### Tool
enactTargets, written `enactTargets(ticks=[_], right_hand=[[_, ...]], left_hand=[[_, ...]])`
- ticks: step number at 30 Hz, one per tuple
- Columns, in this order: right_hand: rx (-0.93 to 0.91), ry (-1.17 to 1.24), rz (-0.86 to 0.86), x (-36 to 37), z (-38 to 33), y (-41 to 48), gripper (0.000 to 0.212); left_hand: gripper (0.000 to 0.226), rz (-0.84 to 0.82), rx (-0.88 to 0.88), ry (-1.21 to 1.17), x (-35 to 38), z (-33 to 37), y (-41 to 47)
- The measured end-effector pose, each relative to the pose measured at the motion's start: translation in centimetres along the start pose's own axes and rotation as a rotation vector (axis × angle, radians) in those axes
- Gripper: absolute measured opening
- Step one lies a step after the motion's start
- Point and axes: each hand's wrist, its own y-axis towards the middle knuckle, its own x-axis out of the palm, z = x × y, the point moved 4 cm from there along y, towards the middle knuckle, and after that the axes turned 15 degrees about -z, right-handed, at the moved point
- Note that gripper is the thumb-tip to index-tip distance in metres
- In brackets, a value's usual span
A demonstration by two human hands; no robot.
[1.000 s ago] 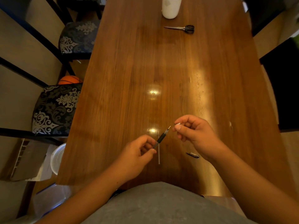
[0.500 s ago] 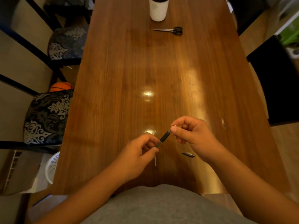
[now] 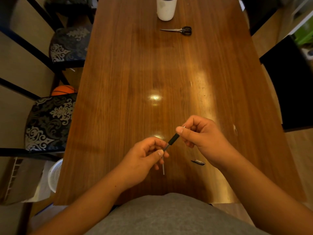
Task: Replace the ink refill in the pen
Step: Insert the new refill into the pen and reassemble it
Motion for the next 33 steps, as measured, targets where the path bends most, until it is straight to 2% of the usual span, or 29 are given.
enactTargets(ticks=[6, 10, 14, 24, 33], right_hand=[[0.014, -0.002, -0.019, 0.01, -0.25, -0.12, 0.023], [0.013, -0.026, 0.011, -0.06, -0.31, -0.19, 0.019], [0.006, -0.036, 0.059, -0.02, -0.3, -0.11, 0.03], [0.008, -0.038, 0.027, -0.3, -0.15, -0.31, 0.022], [0.015, -0.034, 0.056, -0.09, -0.06, -0.59, 0.026]], left_hand=[[0.024, -0.03, -0.024, -0.097, -0.07, -0.13, 0.2], [0.024, -0.024, -0.02, -0.07, -0.32, -0.07, 0.1], [0.024, -0.006, -0.016, -0.051, -0.42, -0.09, 0.12], [0.023, -0.012, -0.046, -0.02, -0.39, -0.21, 0.1], [0.026, -0.004, -0.062, -0.006, -0.09, 0.03, 0.1]])
